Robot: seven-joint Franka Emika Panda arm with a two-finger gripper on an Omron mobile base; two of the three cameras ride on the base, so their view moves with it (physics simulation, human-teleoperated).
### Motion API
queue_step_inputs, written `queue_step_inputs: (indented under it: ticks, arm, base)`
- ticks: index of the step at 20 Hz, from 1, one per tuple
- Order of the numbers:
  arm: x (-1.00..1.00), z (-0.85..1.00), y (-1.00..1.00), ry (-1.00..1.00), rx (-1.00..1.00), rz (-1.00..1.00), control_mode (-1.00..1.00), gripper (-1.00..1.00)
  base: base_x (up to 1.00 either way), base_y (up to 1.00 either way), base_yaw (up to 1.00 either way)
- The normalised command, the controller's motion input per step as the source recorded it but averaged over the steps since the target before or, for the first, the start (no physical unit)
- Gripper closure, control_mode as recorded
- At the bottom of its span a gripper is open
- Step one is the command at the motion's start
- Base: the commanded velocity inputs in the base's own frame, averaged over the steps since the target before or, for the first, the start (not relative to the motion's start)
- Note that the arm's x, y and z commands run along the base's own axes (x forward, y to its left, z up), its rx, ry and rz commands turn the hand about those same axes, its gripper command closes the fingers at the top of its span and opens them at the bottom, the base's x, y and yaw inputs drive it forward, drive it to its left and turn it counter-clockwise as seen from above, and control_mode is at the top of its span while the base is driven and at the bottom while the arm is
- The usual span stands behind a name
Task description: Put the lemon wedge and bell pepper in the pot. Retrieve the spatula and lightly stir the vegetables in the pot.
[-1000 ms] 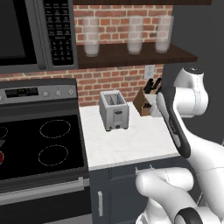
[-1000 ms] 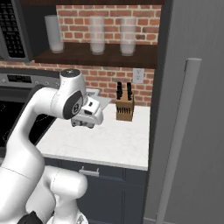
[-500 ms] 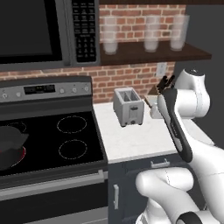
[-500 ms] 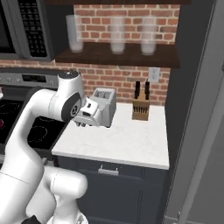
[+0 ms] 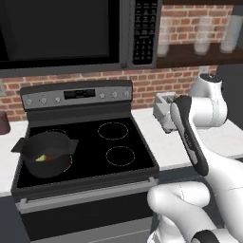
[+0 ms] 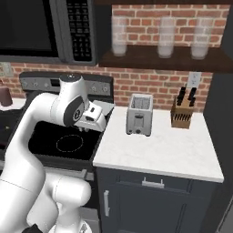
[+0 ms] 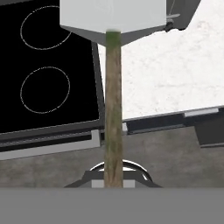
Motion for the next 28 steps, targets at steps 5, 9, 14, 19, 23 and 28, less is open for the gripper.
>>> queue_step_inputs:
  ticks: [5, 9, 14, 19, 23, 28]
  arm:
    - [0.0, 0.0, 0.0, 0.0, 0.0, 0.0, 1.0, 1.0]
    - [0.0, 0.0, 0.0, 0.0, 0.0, 0.0, 1.0, 1.0]
    - [0.0, 0.0, 0.0, 0.0, 0.0, 0.0, 1.0, 1.0]
    - [0.0, 0.0, 0.0, 0.0, 0.0, 0.0, 1.0, 1.0]
    - [0.0, 0.0, 0.0, 0.0, 0.0, 0.0, 1.0, 1.0]
    - [0.0, 0.0, 0.0, 0.0, 0.0, 0.0, 1.0, 1.0]
  base:
    - [-0.04, 0.72, 0.0]
    - [0.0, 0.74, 0.0]
    - [0.0, 0.73, 0.0]
    - [0.0, 0.67, 0.0]
    - [0.0, 0.64, 0.02]
    - [0.0, 0.51, 0.05]
